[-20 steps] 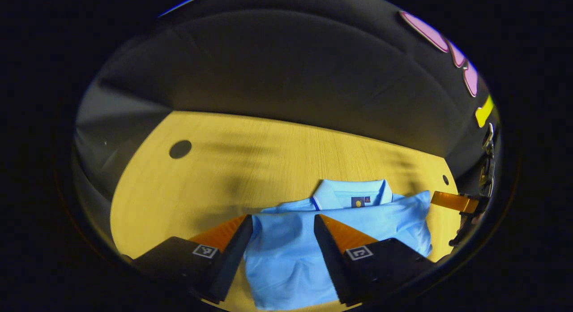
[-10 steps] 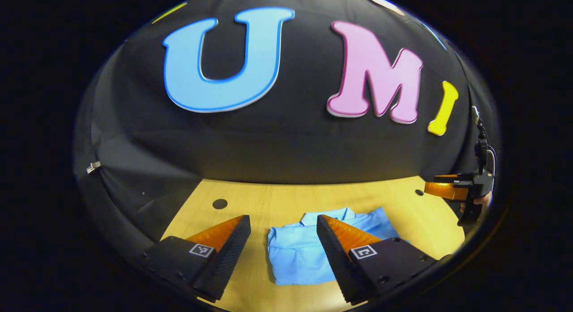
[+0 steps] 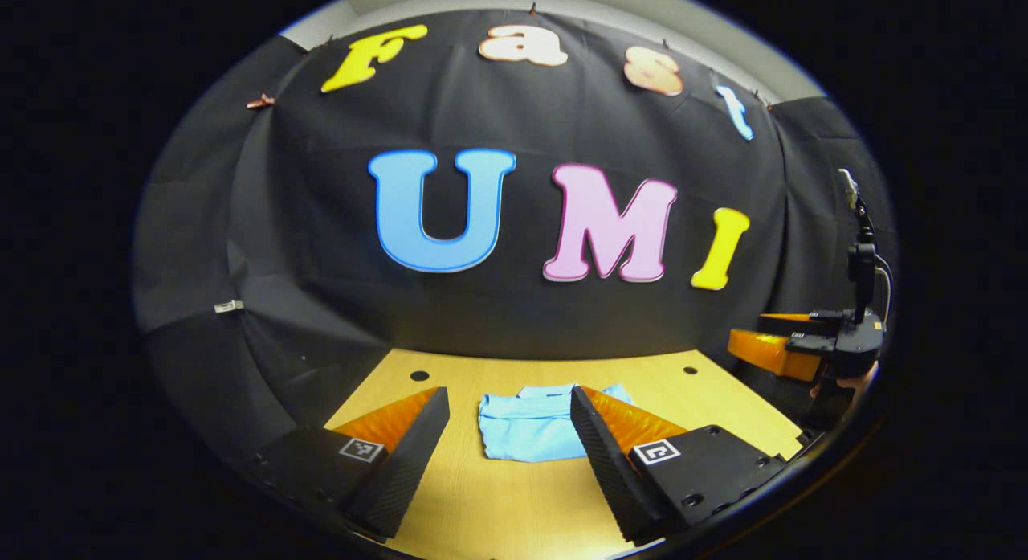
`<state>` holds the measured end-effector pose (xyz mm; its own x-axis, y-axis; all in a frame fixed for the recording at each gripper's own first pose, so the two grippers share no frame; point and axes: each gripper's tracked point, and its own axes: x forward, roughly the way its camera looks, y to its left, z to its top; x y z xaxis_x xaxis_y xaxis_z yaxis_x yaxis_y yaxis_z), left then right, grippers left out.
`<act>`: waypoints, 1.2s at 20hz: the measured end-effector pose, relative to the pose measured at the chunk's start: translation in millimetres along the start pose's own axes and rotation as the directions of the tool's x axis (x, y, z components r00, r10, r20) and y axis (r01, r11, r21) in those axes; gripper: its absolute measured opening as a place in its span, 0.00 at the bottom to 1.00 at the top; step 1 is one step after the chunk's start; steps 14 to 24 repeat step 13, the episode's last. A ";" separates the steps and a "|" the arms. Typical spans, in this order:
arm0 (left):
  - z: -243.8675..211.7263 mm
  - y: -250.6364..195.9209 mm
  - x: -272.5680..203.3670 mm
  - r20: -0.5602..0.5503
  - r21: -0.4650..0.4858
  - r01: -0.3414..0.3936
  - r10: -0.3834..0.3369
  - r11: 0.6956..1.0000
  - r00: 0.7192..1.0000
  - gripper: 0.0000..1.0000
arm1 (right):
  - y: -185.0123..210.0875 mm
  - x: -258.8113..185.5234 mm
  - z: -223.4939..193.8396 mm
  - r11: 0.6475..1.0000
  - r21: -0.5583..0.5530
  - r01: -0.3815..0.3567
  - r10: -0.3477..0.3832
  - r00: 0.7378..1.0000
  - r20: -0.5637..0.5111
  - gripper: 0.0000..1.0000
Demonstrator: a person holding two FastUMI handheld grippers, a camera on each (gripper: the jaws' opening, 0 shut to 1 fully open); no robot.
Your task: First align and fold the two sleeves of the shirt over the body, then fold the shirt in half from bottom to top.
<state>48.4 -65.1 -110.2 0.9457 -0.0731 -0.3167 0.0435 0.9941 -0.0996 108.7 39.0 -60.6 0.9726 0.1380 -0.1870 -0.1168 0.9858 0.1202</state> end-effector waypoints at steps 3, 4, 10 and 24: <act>-0.8 -0.2 -57.6 0.035 0.009 0.009 -0.009 1.000 0.999 0.97 | 35.3 -62.5 3.7 1.000 0.009 0.002 -0.002 0.999 0.042 0.99; 2.4 -0.9 -73.2 0.041 0.003 0.011 -0.011 1.000 0.999 0.97 | 46.3 -79.4 6.1 1.000 -0.001 -0.008 0.008 0.998 0.055 0.99; 31.1 1.0 -113.9 0.115 -0.019 0.003 -0.001 1.000 0.993 0.97 | 69.4 -131.5 34.4 0.998 0.056 -0.031 0.023 0.991 0.133 0.97; 36.6 -3.8 -113.4 0.125 0.004 0.009 -0.009 1.000 0.992 0.97 | 50.4 -137.7 45.3 0.999 0.021 0.038 -0.041 0.985 0.168 0.97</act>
